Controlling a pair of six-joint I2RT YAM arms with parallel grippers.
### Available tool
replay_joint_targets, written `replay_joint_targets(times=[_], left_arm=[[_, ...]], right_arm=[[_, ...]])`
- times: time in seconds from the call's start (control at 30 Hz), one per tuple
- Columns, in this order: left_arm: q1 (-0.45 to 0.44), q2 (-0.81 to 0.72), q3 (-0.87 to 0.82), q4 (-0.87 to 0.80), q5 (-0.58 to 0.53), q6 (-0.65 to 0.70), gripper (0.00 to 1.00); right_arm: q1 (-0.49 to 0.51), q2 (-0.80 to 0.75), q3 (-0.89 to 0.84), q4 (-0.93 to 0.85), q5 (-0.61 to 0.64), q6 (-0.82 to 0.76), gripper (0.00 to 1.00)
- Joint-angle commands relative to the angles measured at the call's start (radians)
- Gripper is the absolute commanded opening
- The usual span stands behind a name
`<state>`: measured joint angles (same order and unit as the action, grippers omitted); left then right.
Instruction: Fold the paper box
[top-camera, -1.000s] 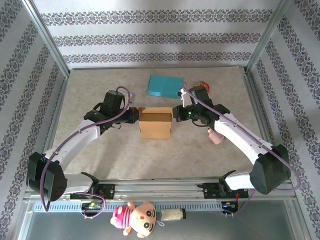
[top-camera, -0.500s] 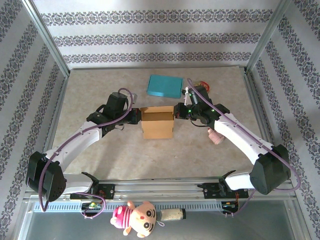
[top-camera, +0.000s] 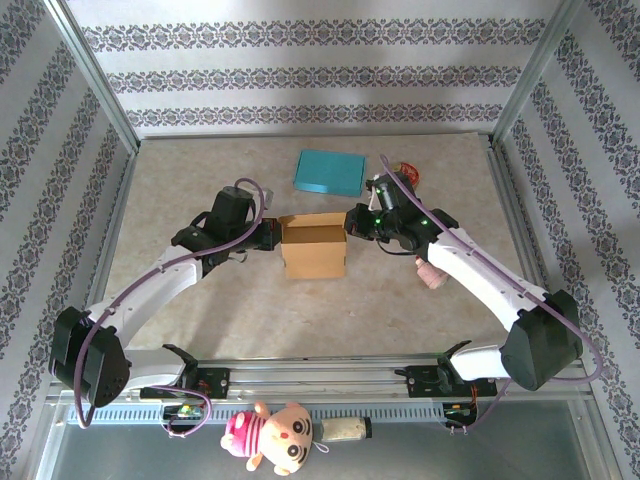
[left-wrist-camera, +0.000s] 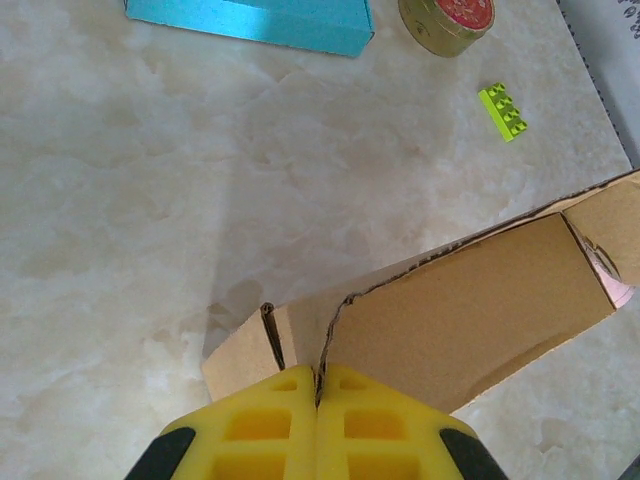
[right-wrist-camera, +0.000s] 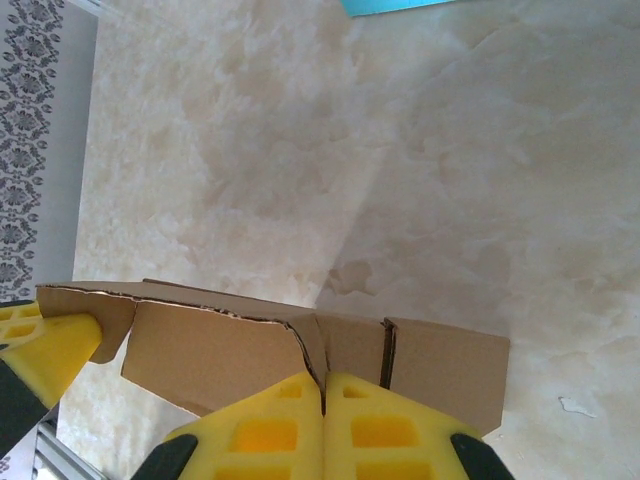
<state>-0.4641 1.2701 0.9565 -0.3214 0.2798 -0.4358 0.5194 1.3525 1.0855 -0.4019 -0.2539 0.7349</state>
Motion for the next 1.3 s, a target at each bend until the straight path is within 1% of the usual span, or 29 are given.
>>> replay_joint_targets(times=[0.0,0.2,0.47,0.73,1.0,1.27], left_arm=[[-0.012,-0.023,-0.020,0.000,-0.013,-0.020,0.00],[-0.015,-0.022,-0.023,0.010,-0.007,-0.035,0.00],[-0.027,-0.032,-0.032,0.015,-0.011,-0.059,0.00],[-0.044,-0.034,-0.042,0.019,-0.029,-0.069,0.00],[-0.052,-0.047,-0.042,0.010,-0.043,-0.069,0.00],[-0.080,-0.051,-0.044,0.021,-0.059,-0.081,0.00]], right_arm=[[0.011,-0.023,-0.024,0.005,0.032,0.024,0.06],[0.011,-0.030,-0.079,0.010,0.039,0.018,0.06],[0.013,-0.063,-0.135,0.038,0.045,0.071,0.06],[0.019,-0.066,-0.163,0.101,0.002,0.134,0.06],[0.032,-0.076,-0.206,0.050,0.062,0.059,0.06],[0.065,-0.082,-0.220,0.011,0.143,-0.015,0.06]])
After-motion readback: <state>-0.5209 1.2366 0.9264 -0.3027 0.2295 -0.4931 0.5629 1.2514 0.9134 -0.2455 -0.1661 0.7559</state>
